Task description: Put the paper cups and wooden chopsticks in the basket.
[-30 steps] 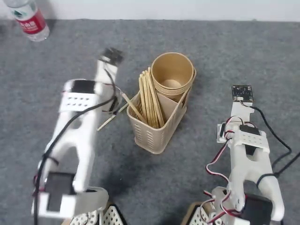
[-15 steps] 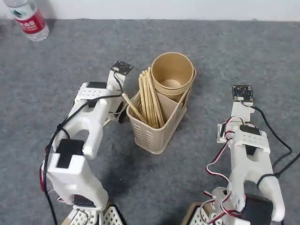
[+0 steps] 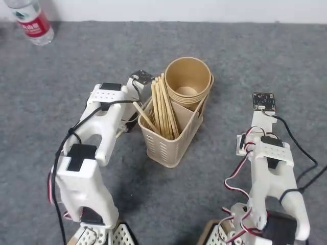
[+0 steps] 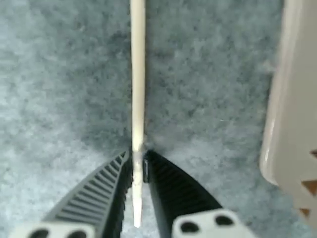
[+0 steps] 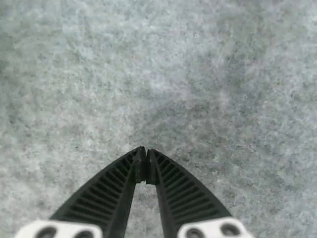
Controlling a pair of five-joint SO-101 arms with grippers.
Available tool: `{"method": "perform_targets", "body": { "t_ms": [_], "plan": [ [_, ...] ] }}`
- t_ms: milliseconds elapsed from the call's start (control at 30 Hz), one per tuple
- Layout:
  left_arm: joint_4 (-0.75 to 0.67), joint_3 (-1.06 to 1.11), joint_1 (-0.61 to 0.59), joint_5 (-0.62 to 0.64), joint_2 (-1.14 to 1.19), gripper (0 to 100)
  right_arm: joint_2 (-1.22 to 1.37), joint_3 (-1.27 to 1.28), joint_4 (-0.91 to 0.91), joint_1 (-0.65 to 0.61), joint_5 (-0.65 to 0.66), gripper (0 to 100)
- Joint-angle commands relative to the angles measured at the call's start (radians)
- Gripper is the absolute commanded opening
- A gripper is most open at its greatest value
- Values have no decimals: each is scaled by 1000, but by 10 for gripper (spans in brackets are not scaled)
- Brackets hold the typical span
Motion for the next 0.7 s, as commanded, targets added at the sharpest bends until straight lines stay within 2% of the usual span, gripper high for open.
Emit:
{"method": "perform_targets", "body": {
  "t_ms": [0, 100, 267, 400, 533, 667],
  "plan": [
    [-5, -99, -40, 249, -83, 13, -31, 0, -15, -8, 12, 8],
    [52, -186, -77, 434, -183, 13, -31, 0, -15, -8, 12, 8],
    [117, -208, -89, 422, -367, 11, -31, 0, -15, -8, 12, 8],
    [150, -205, -86, 519, -575, 11, -31, 0, -15, -8, 12, 8],
    [60, -102, -77, 531, -735, 12, -31, 0, -15, -8, 12, 8],
    [-100, 120, -37, 529, -730, 43, -31, 0, -15, -8, 12, 8]
  ]
}}
